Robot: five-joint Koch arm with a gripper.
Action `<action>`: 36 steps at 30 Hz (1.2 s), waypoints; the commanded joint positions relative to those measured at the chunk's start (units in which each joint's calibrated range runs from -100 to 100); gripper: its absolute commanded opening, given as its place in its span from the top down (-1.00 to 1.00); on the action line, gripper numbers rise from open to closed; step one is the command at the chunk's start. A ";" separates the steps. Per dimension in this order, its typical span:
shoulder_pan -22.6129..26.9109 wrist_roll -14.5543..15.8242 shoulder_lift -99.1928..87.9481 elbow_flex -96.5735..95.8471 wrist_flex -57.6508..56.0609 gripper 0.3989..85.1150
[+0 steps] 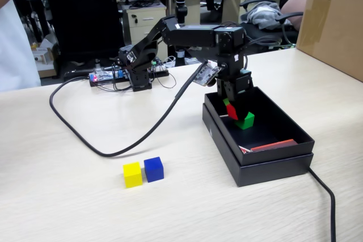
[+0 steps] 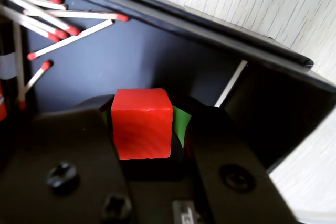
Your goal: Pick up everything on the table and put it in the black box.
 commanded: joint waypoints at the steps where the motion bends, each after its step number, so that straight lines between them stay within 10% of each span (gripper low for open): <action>1: 0.10 0.39 -0.49 4.12 -0.84 0.67; 21: -1.27 0.44 3.76 3.22 -1.79 0.65; 28: -0.63 0.93 -0.49 1.68 -1.79 0.09; 36: -4.20 -0.68 -28.37 0.04 -1.70 0.05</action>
